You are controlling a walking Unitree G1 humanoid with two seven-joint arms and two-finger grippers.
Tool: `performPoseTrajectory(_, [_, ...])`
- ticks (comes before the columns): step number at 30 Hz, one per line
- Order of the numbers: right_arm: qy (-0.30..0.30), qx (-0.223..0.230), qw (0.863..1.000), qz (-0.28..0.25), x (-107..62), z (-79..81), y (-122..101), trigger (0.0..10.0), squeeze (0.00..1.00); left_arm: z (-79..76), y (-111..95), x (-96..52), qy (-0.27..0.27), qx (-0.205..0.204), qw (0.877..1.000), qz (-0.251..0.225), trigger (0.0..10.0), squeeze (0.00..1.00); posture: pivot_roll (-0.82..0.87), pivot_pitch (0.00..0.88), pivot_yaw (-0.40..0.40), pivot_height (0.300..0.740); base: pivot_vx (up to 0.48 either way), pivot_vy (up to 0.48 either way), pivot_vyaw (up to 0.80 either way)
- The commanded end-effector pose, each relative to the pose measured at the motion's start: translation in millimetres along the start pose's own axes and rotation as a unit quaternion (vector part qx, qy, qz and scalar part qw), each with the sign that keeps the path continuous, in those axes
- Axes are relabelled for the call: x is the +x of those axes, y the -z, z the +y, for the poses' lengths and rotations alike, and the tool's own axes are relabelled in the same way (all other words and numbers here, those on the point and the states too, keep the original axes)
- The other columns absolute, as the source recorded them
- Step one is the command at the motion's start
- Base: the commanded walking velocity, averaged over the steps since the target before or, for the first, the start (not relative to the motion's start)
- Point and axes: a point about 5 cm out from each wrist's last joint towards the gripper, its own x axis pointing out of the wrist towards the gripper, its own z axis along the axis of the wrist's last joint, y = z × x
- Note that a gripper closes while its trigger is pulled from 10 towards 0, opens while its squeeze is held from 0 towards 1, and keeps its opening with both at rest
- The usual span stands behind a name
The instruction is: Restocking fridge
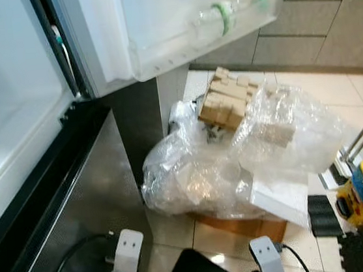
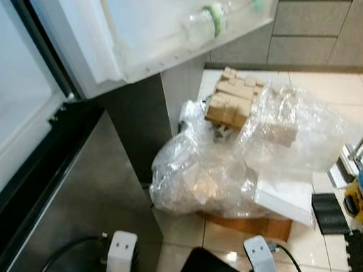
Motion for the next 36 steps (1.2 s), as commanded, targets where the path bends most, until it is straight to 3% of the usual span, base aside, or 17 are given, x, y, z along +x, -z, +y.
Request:
performPoseTrajectory(1, [0.005, 0.005, 1.000, 0.011, -2.6, -3.1, 6.6, 10.0, 0.00, 0.8, 4.4, -2.0, -0.003, -0.001, 1.000, 0.009, 10.0, 0.00, -0.10, 0.085, 0.014, 0.740, 0.000, -0.480, 0.00])
performPoseTrajectory(8, [0.006, 0.005, 1.000, 0.011, -2.8, -3.8, 6.7, 10.0, 0.00, 0.6, 3.7, -2.1, -0.007, -0.002, 1.000, 0.006, 10.0, 0.00, -0.10, 0.084, 0.014, 0.740, 0.000, -0.480, 0.00])
performPoseTrajectory(15, [0.005, 0.006, 1.000, 0.004, -2.1, -3.4, 4.1, 10.0, 0.00, 6.5, 2.5, -2.8, -0.033, -0.015, 0.999, -0.001, 10.0, 0.00, -0.10, 0.084, 0.012, 0.740, 0.000, 0.000, 0.00])
performPoseTrajectory(24, [0.004, 0.009, 0.999, -0.047, 4.8, -5.1, -23.7, 10.0, 0.00, 15.3, 2.2, -3.6, -0.056, -0.027, 0.998, -0.004, 10.0, 0.00, -0.12, 0.086, 0.010, 0.740, 0.000, 0.000, 0.00])
performPoseTrajectory(30, [0.002, 0.006, 0.998, -0.056, 6.6, -5.0, -30.9, 10.0, 0.00, 17.0, 1.4, -3.4, -0.054, -0.008, 0.999, -0.003, 10.0, 0.00, -0.11, 0.086, 0.002, 0.740, 0.000, -0.160, 0.00])
performPoseTrajectory(36, [0.000, 0.008, 0.997, -0.071, 7.6, -3.4, -36.7, 10.0, 0.00, 17.7, 1.6, -3.9, -0.068, -0.040, 0.997, -0.008, 10.0, 0.00, -0.11, 0.086, 0.002, 0.740, 0.000, -0.392, 0.00])
